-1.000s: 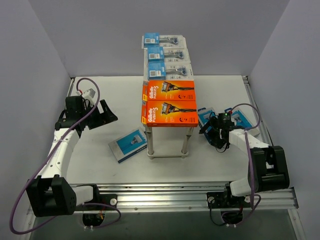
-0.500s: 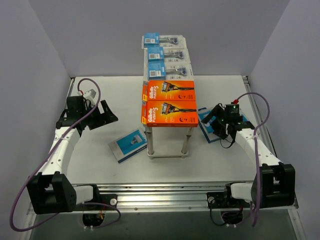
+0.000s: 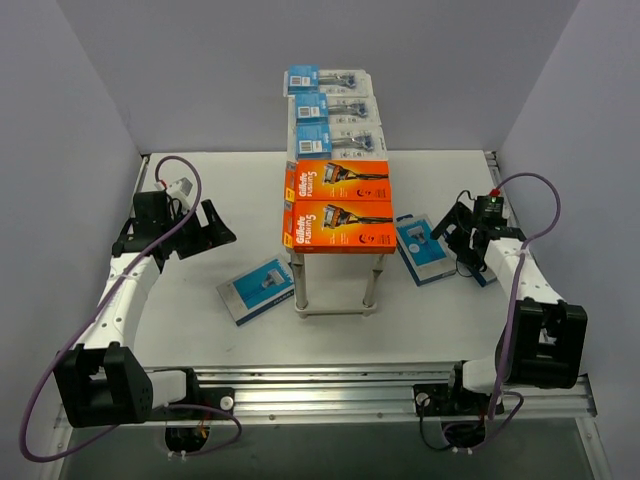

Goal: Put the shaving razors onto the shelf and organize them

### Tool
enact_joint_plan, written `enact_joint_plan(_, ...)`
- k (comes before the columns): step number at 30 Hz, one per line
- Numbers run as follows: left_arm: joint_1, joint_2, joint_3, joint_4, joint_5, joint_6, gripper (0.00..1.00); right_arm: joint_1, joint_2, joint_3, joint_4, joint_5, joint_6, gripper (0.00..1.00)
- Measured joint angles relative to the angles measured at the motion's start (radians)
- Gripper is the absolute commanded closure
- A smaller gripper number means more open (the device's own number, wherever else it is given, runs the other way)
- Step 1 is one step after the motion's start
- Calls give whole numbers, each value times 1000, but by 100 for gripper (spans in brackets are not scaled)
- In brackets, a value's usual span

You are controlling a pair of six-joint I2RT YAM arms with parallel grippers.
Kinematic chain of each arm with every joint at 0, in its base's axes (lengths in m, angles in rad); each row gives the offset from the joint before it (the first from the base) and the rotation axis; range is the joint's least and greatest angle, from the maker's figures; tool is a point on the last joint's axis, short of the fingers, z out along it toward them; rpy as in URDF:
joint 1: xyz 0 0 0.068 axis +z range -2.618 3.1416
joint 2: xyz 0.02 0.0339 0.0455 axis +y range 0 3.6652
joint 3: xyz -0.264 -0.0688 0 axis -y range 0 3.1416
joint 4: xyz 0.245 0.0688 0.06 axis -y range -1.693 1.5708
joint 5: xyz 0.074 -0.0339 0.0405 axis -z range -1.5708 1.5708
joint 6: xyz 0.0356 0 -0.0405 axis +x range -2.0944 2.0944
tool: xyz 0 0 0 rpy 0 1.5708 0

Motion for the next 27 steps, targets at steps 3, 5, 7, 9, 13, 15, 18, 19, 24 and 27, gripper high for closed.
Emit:
enact_joint_plan(3, 0, 1, 0, 0, 0, 0, 6, 0, 13, -5, 2, 16, -22, 10)
enact_joint_plan(5, 0, 2, 0, 0, 0, 2, 6, 0, 13, -16, 11, 31, -33, 9)
enact_joint_plan(7, 0, 2, 0, 0, 0, 3, 6, 0, 14, -33, 23, 44, -40, 8)
enact_joint_plan(9, 0, 2, 0, 0, 0, 3, 6, -1, 14, -51, 32, 58, -47, 8)
enact_joint_plan(13, 0, 2, -1, 0, 0, 3, 6, -16, 15, -82, 49, 76, -60, 7)
enact_joint_plan(15, 0, 2, -1, 0, 0, 3, 6, -29, 19, -92, 67, 76, -64, 7)
enact_joint_plan(18, -1, 2, -1, 0, 0, 3, 6, -41, 30, -109, 102, 74, -69, 7)
enact_joint_plan(19, -1, 2, -1, 0, 0, 3, 6, -43, 31, -117, 113, 69, -72, 7)
enact_joint_plan(24, -1, 2, -1, 0, 0, 3, 6, -47, 31, -157, 170, 29, -72, 7)
enact_joint_plan(27, -1, 2, -1, 0, 0, 3, 6, -47, 35, -167, 201, 10, -72, 8)
